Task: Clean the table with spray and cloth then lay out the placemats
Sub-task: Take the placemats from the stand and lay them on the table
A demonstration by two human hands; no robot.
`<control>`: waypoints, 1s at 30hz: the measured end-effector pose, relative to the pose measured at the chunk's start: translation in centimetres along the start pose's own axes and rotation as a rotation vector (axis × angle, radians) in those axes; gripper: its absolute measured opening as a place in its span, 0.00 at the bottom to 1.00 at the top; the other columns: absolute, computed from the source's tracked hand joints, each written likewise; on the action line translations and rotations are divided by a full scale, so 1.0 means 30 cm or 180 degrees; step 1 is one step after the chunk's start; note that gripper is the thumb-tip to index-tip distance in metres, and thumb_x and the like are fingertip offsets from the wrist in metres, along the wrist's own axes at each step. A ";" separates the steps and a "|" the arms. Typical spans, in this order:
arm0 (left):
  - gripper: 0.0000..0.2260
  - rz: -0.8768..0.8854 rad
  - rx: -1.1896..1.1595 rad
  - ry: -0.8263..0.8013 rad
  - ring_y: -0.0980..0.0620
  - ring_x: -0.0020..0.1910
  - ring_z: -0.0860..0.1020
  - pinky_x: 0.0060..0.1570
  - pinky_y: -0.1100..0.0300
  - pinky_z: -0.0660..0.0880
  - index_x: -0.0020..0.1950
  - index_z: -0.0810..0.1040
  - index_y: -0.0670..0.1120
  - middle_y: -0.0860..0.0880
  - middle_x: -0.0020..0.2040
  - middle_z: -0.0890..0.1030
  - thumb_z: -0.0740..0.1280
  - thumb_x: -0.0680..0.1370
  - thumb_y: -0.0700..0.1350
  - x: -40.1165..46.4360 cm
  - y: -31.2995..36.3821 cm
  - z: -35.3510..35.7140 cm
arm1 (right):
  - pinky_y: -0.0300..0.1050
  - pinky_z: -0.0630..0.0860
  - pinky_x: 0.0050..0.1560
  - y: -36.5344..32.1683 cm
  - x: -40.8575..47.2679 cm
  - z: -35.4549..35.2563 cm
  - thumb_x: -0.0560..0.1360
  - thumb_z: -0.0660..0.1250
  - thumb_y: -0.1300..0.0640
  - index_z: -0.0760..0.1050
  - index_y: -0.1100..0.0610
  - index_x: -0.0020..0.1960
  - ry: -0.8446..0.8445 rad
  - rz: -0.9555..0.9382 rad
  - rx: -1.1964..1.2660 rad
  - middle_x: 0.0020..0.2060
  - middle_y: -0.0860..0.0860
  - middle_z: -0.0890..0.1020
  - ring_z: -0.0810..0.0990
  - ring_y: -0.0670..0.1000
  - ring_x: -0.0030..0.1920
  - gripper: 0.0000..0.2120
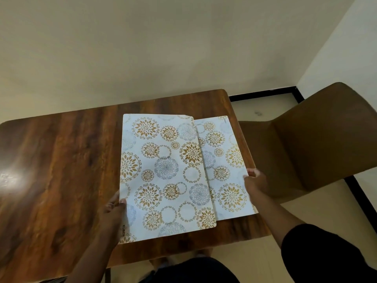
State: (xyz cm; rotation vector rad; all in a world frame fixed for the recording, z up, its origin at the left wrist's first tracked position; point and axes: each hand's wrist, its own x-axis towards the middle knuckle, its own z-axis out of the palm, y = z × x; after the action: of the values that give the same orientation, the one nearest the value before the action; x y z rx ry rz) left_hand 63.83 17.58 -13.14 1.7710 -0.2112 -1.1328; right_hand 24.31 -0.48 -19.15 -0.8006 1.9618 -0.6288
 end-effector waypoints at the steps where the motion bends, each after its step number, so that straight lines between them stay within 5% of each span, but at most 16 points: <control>1: 0.19 0.0023 0.0008 0.0009 0.42 0.48 0.84 0.33 0.61 0.85 0.81 0.73 0.46 0.44 0.59 0.85 0.59 0.90 0.36 -0.004 0.000 0.004 | 0.41 0.73 0.31 0.000 0.005 -0.002 0.80 0.66 0.62 0.77 0.53 0.61 -0.0012 -0.0003 0.0011 0.48 0.50 0.80 0.80 0.49 0.37 0.11; 14: 0.17 0.0021 0.0004 0.0055 0.52 0.36 0.89 0.33 0.59 0.86 0.77 0.76 0.49 0.49 0.50 0.90 0.60 0.90 0.37 -0.049 0.010 0.010 | 0.41 0.74 0.30 0.024 0.048 -0.009 0.79 0.68 0.62 0.79 0.51 0.57 -0.0078 0.0024 0.0121 0.48 0.52 0.84 0.82 0.52 0.37 0.09; 19: 0.17 0.0027 -0.0014 -0.0054 0.50 0.36 0.89 0.33 0.57 0.86 0.76 0.77 0.49 0.43 0.61 0.86 0.59 0.90 0.36 -0.055 0.014 0.015 | 0.41 0.73 0.30 0.027 0.048 -0.017 0.79 0.68 0.62 0.78 0.51 0.57 -0.0054 0.0041 0.0135 0.47 0.51 0.84 0.82 0.51 0.37 0.10; 25: 0.19 -0.0013 -0.0002 -0.0049 0.51 0.33 0.88 0.29 0.59 0.84 0.81 0.74 0.44 0.46 0.52 0.88 0.59 0.90 0.36 -0.060 0.026 0.035 | 0.41 0.73 0.31 0.028 0.057 -0.021 0.79 0.68 0.61 0.78 0.49 0.57 -0.0037 0.0066 0.0073 0.48 0.50 0.84 0.84 0.52 0.40 0.09; 30: 0.20 0.0027 -0.0014 -0.0038 0.52 0.33 0.88 0.30 0.59 0.84 0.82 0.72 0.45 0.44 0.57 0.86 0.59 0.90 0.35 -0.053 0.026 0.031 | 0.41 0.74 0.30 0.036 0.059 -0.021 0.80 0.67 0.61 0.78 0.50 0.57 -0.0065 0.0050 0.0069 0.47 0.50 0.84 0.84 0.53 0.40 0.09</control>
State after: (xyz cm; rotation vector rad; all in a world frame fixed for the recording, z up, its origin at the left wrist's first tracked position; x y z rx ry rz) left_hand 62.51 17.55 -11.64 1.7582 -0.2229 -1.1373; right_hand 22.76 -1.00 -20.57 -0.7746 1.9381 -0.6291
